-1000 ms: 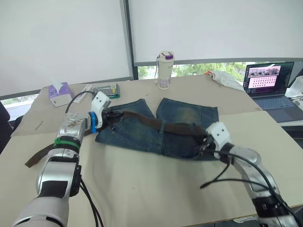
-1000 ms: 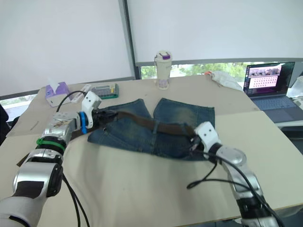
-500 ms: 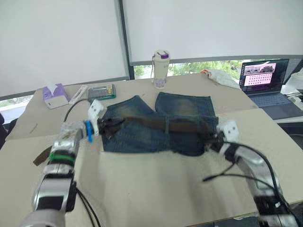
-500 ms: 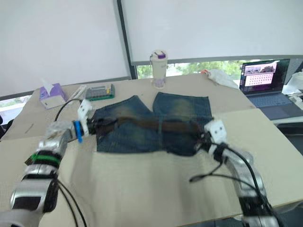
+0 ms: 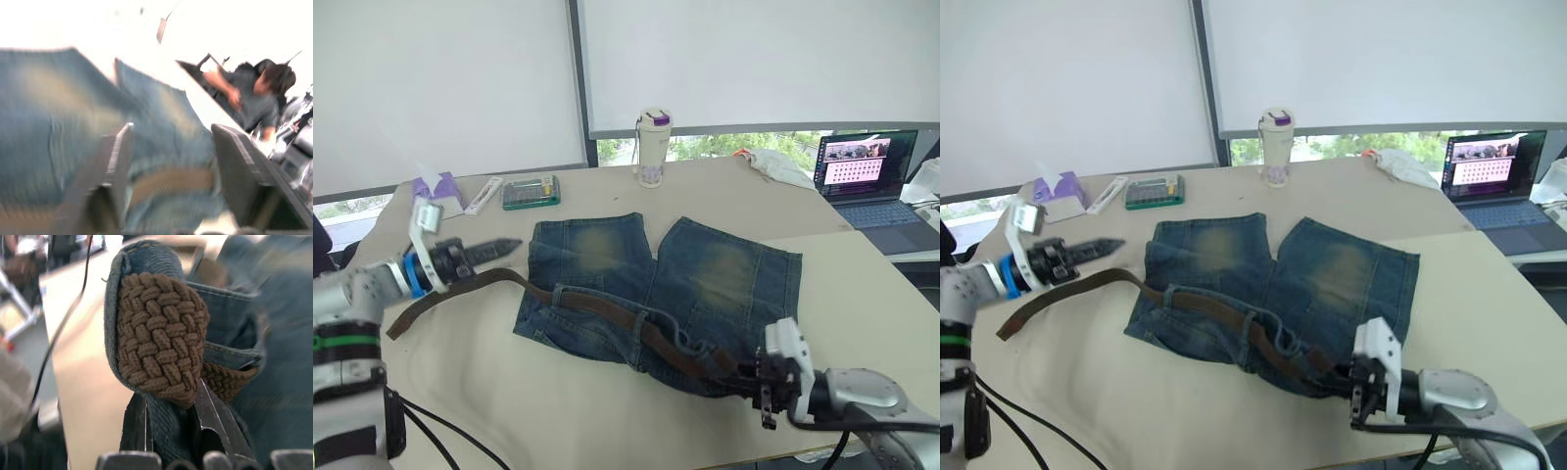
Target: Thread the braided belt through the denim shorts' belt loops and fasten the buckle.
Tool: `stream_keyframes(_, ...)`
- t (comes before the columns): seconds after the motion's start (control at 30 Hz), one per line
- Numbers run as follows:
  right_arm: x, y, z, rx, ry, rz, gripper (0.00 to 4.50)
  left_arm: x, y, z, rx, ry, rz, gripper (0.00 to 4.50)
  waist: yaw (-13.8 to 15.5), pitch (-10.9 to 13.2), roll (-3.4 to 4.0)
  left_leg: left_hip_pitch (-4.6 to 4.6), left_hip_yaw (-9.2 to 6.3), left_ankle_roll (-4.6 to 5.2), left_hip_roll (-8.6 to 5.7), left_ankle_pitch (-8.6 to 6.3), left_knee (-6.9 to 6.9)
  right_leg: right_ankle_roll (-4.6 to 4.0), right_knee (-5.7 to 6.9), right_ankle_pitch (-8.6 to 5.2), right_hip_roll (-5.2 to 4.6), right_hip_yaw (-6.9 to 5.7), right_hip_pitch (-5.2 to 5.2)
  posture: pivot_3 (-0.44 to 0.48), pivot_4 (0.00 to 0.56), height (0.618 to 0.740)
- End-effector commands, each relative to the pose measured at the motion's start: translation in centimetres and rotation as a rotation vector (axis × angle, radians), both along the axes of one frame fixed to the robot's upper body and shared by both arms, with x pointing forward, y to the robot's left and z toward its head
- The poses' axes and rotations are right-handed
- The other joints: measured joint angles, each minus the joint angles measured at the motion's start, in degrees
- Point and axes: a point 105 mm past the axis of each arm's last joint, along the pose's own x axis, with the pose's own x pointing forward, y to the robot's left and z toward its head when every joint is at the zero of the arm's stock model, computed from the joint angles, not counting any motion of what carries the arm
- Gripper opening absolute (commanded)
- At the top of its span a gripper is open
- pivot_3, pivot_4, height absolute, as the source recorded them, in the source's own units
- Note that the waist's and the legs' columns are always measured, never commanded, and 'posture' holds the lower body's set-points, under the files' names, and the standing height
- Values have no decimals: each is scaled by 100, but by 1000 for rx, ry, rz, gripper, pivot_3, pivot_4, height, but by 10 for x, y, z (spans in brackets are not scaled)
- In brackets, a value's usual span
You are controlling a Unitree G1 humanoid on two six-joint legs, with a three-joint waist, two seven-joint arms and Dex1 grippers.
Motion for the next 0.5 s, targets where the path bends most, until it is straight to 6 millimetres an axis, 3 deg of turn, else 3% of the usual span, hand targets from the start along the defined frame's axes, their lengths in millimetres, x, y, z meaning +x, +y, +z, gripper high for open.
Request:
stream_keyframes(0.03, -9, 9, -2, -24, -41, 89, 0, 19, -15, -7, 100, -8, 11, 2750, 17, 0, -1, -3, 2, -2, 3, 1, 0, 0, -2, 0, -2, 2, -1, 0, 150, 740)
stream_keyframes(0.17, -23, 15, -7, -73, -71, 206, 0, 45, -65, -55, 454, -66, -91, 2750, 84, -2, -6, -6, 6, -2, 6, 1, 2, -1, -10, 1, -8, 6, 6, 0, 150, 740)
stream_keyframes(0.27, -33, 18, -6, -65, -69, 265, 0, 51, -86, -74, 562, -101, -179, 1943, 45, -1, -15, -20, 18, -3, 6, 2, 2, -9, -33, 7, 3, 5, 5, 0, 150, 740)
stream_keyframes(0.37, -46, 13, -17, -127, -39, 332, 0, 40, -102, -90, 636, -94, -356, 915, -17, 1, -19, -48, 19, -3, 14, 2, 2, -13, -33, 10, 10, 4, -15, 0, 150, 740)
stream_keyframes(0.43, -52, 10, -26, -178, -32, 359, 0, 27, -99, -105, 743, -100, -509, 287, -19, -1, -16, -48, 26, -1, 11, 1, 2, -13, -35, 10, 10, -1, -12, 0, 150, 740)
stream_keyframes(0.5, -56, 8, -33, -220, -40, 382, 0, 12, -92, -109, 769, -77, -637, 95, -25, -1, -15, -47, 36, 10, 12, -5, 2, -12, -37, 9, 10, -2, -1, 0, 150, 740)
